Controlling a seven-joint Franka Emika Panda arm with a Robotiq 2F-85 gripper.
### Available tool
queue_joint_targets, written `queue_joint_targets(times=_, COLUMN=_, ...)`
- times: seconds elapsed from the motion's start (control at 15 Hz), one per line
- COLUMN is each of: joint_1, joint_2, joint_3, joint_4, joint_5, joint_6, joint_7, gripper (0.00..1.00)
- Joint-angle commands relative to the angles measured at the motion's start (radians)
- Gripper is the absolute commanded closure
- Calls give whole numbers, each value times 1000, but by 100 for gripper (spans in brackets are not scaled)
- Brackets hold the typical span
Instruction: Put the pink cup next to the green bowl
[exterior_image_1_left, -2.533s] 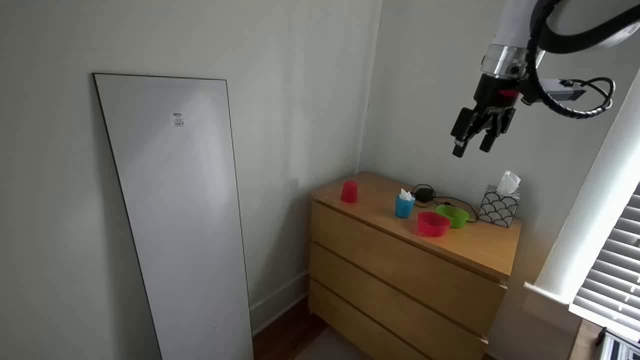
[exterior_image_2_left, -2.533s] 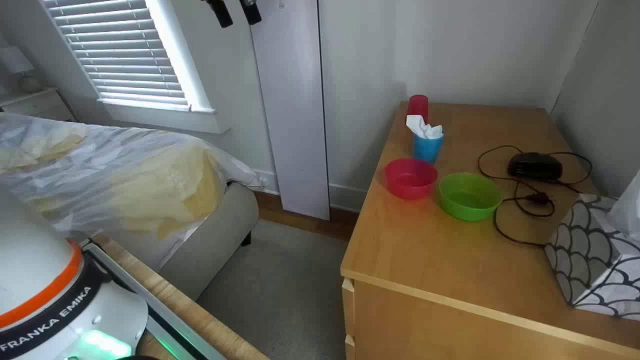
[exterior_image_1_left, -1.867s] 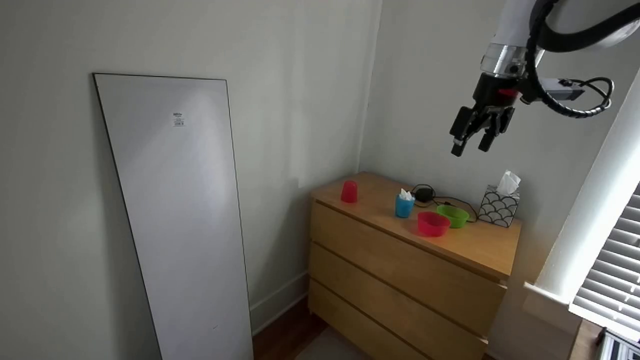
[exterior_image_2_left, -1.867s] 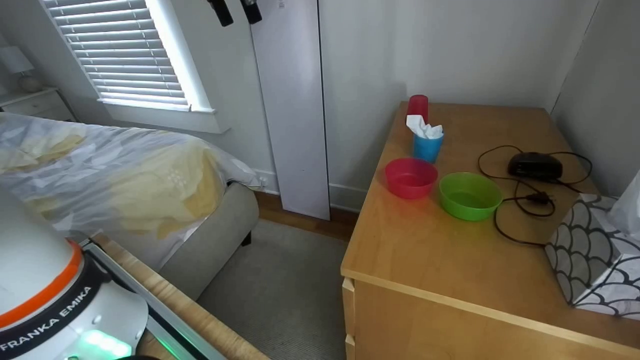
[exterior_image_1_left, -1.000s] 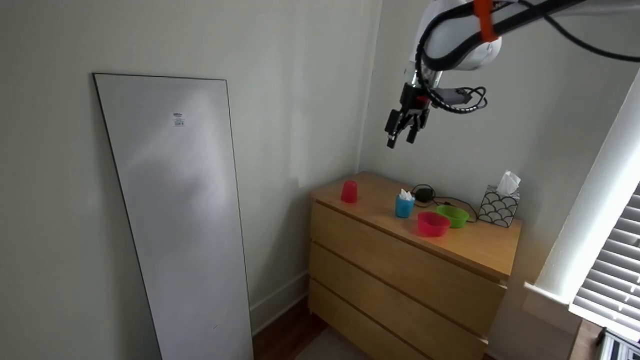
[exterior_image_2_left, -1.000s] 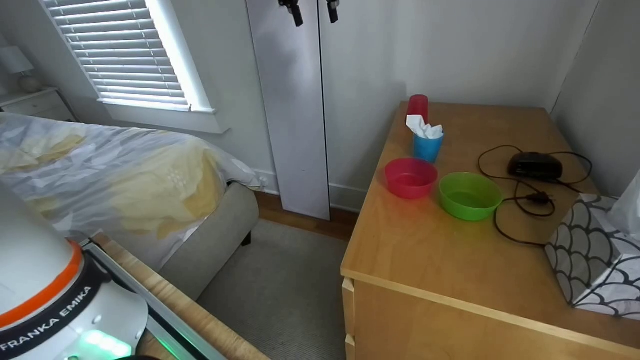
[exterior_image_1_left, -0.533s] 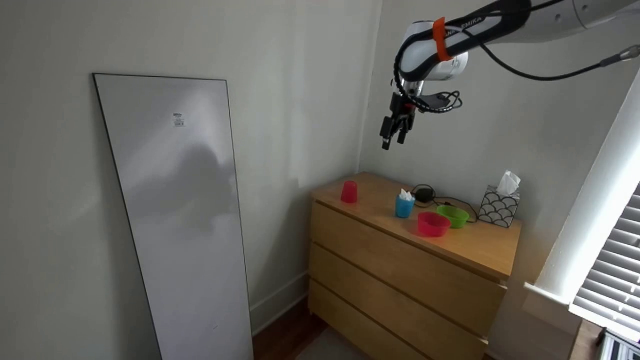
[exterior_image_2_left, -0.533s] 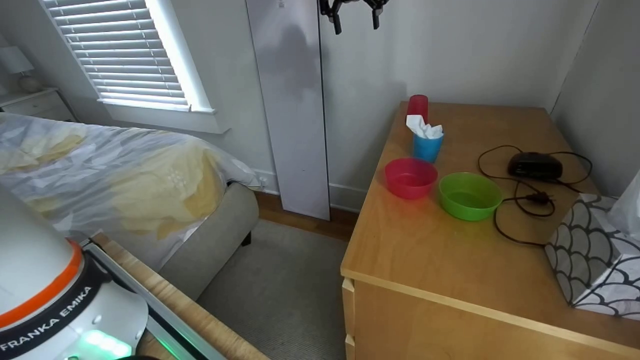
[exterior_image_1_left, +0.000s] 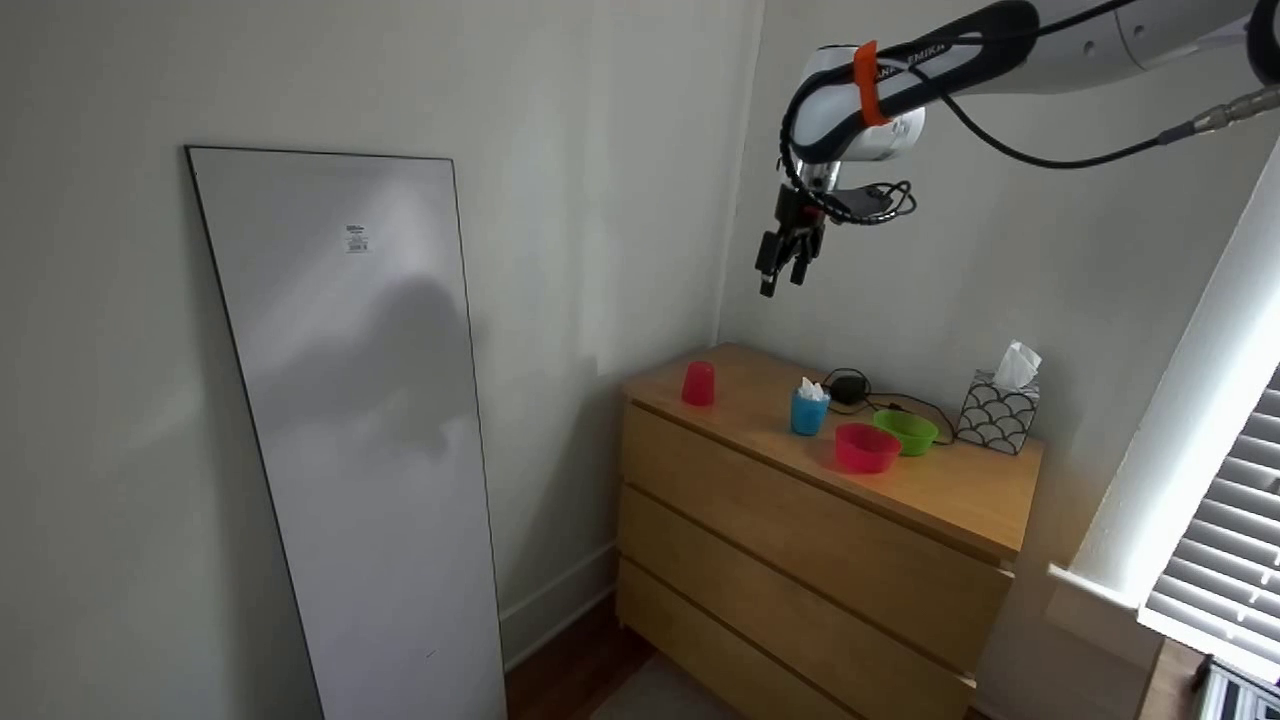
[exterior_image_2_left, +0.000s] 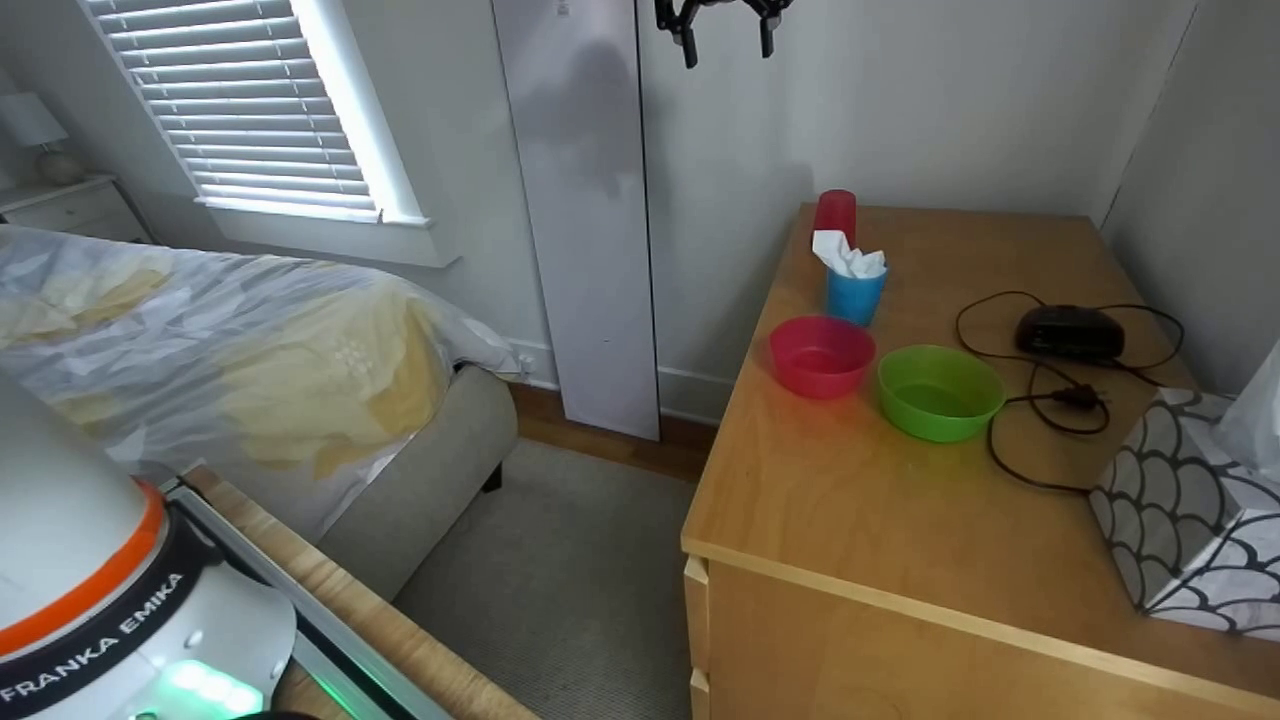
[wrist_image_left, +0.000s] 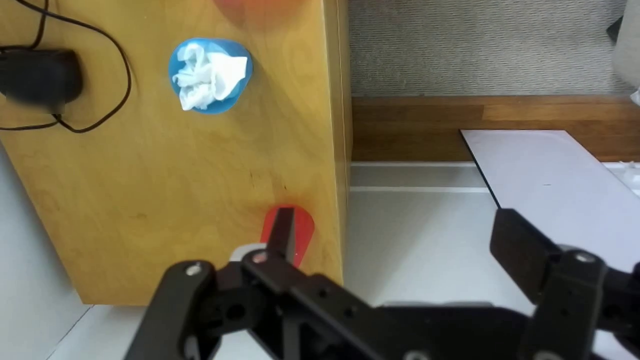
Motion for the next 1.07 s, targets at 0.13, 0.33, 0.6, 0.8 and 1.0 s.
queue_joint_targets(times=0.13, joint_1=-7, joint_2=156, joint_3=8, joint_4=159, joint_5=-2, joint_6=-35, joint_7=-27, gripper=0)
queue_joint_targets(times=0.33, joint_1=-9, joint_2=302, joint_3=16, joint_4=305, joint_5=-38, joint_6=-38, joint_7=-92, gripper=0)
queue_joint_targets(times=0.6, joint_1=-5, joint_2=498, joint_3=22, joint_4=509, joint_5=-88, joint_6=44, joint_7=-152, gripper=0)
queue_joint_targets(times=0.8, joint_1=-13, joint_2=631, joint_3=29, joint_4=657, joint_5=-86, joint_6=104, joint_7=-171, gripper=0)
queue_joint_targets(times=1.0, joint_1=-22, joint_2=752, joint_3=33, joint_4=799, joint_5=-79, joint_6=159, joint_7=-181, gripper=0)
